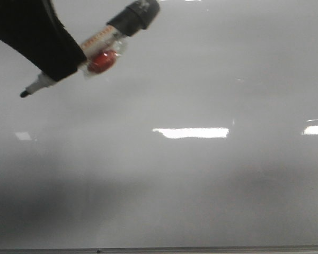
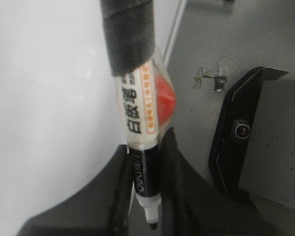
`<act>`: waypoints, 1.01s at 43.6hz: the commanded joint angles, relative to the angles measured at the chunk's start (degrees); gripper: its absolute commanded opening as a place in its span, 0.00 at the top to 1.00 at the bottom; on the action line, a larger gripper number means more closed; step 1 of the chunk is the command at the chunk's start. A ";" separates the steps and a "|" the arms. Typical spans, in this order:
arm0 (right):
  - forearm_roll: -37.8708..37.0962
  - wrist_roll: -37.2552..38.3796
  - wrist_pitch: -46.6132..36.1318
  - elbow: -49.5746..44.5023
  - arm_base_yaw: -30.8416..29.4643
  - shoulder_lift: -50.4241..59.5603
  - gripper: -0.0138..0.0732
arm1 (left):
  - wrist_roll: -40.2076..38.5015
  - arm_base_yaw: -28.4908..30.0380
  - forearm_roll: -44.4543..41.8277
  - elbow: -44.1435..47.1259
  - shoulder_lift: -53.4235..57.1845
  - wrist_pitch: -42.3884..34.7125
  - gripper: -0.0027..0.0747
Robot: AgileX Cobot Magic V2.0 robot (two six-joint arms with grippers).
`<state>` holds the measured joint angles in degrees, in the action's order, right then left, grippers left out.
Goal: Write number 7 on whiteboard
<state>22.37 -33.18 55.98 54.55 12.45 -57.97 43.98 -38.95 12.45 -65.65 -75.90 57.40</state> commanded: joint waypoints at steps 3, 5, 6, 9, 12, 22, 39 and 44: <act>6.00 -14.46 -1.15 2.19 5.71 -0.52 0.13 | 2.25 -5.23 1.41 -2.60 0.61 -2.19 0.93; 7.19 -17.76 -0.89 2.27 7.95 -0.90 0.13 | 2.90 -6.60 1.41 -2.92 0.47 -2.19 0.93; 7.71 -18.89 -0.97 2.27 8.89 -1.17 0.13 | 3.17 -7.26 1.41 -2.97 0.47 -2.19 0.93; 9.26 -21.25 -1.24 2.39 11.83 -2.07 0.13 | 3.20 -8.70 1.41 -2.97 0.47 -2.19 0.93; 9.67 -21.55 -2.71 2.36 14.41 -2.96 0.13 | 3.20 -9.85 1.41 -2.97 0.47 -2.19 0.93; 10.04 -22.20 -6.36 3.22 21.14 -7.10 0.13 | 4.51 -11.19 1.17 -2.97 0.47 -2.19 0.93; 12.01 -22.20 -3.76 7.53 22.17 -9.69 0.36 | 5.87 -11.19 1.17 -2.97 0.47 -3.16 0.93; 12.30 -22.20 -3.79 7.53 22.17 -10.17 0.42 | 5.94 -11.19 1.17 -2.97 0.47 -4.14 0.93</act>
<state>32.14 -54.75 53.44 60.07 34.45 -68.71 49.86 -49.73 12.45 -66.76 -76.70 56.24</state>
